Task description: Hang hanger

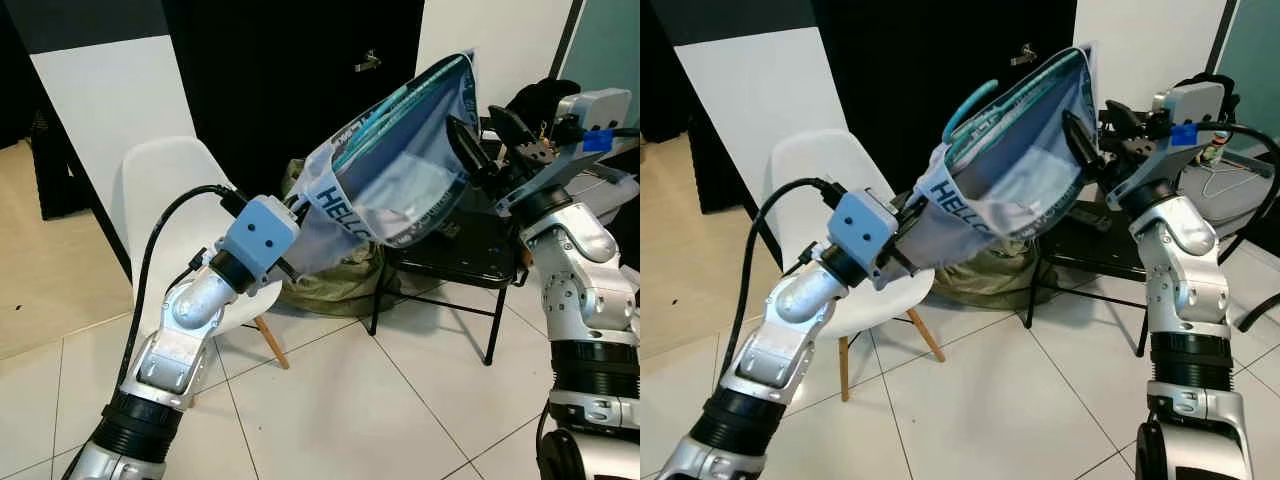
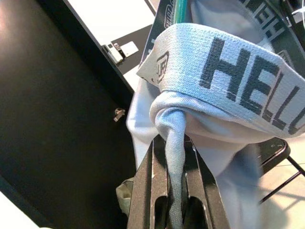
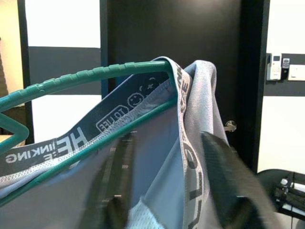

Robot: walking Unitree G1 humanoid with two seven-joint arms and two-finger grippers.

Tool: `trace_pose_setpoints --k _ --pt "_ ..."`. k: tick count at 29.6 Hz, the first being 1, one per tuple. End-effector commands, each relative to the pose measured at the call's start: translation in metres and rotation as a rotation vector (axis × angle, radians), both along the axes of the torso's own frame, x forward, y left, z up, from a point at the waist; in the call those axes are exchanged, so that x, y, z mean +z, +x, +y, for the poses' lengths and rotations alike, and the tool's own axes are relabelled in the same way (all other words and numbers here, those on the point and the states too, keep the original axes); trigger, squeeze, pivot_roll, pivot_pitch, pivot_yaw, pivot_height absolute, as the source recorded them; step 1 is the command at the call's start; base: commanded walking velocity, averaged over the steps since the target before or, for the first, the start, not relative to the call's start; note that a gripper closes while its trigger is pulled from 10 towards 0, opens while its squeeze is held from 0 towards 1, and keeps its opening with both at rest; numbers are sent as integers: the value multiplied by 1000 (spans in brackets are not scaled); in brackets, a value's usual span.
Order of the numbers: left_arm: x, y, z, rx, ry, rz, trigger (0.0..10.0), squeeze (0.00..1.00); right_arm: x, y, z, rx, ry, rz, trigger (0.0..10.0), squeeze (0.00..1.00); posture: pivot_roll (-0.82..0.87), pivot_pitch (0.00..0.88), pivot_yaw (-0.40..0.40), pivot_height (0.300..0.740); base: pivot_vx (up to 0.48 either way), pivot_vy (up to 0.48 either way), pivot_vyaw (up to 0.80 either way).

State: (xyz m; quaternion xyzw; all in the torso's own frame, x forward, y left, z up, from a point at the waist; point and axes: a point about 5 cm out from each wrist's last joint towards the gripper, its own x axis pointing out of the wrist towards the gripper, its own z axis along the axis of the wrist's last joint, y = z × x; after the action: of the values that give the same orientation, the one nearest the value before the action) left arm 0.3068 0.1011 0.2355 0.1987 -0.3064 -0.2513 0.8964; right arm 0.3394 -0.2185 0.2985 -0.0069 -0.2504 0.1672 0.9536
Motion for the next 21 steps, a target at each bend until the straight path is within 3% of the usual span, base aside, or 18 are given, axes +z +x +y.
trace_pose_setpoints --k 1,13,18,21 --pt "3 -3 -2 -13 -2 -12 10000 0 5 1 4 2 -21 -18 0 0 -36 0 27 740 0 0 0" --pt "2 -5 -3 -17 16 -11 10000 0 8 1 2 -12 -18 -29 0 0 -36 0 26 740 0 0 0" --pt "-7 -5 -7 -23 89 1 10000 0 14 -2 3 15 6 -57 0 0 -40 0 29 740 0 0 0" --pt "-14 -4 -10 -16 137 18 10000 0 21 -10 11 96 0 -96 0 0 -44 0 32 740 0 0 0"
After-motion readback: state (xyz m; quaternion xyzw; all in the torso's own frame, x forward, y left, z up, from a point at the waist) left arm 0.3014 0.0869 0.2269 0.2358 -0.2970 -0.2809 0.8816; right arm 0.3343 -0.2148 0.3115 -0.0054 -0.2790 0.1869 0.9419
